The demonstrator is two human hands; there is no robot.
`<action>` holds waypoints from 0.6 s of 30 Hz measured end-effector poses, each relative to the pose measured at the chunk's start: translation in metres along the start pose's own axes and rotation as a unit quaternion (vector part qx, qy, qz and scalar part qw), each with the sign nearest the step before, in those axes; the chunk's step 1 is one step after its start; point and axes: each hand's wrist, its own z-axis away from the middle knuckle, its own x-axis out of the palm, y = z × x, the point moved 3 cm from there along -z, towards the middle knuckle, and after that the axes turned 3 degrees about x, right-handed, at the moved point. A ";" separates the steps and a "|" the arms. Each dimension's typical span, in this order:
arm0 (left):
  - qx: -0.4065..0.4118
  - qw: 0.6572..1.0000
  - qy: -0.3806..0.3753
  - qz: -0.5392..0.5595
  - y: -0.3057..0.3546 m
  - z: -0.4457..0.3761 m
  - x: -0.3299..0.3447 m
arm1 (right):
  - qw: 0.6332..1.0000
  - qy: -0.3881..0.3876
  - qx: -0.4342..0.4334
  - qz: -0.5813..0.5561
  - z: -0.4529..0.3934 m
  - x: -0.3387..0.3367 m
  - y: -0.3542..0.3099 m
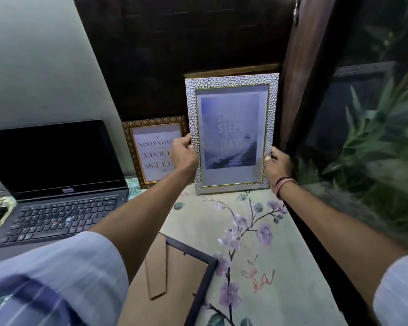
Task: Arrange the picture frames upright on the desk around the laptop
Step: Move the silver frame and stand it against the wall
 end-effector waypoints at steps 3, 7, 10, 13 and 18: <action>0.023 0.999 -0.024 -0.027 -0.014 -0.013 0.003 | 1.000 0.011 0.004 -0.010 -0.003 0.004 -0.005; 0.013 0.999 -0.017 -0.042 -0.054 -0.052 0.010 | 1.000 0.011 0.011 -0.013 -0.007 0.009 -0.008; 0.019 0.998 -0.037 -0.045 -0.080 -0.078 0.017 | 1.000 0.002 0.017 -0.012 -0.013 0.012 -0.004; 0.034 0.996 -0.070 -0.050 -0.109 -0.102 0.025 | 1.000 -0.006 0.023 -0.013 -0.016 0.014 -0.002; 0.019 0.994 -0.094 -0.051 -0.094 -0.088 0.015 | 0.999 -0.036 0.034 0.007 -0.007 0.014 0.000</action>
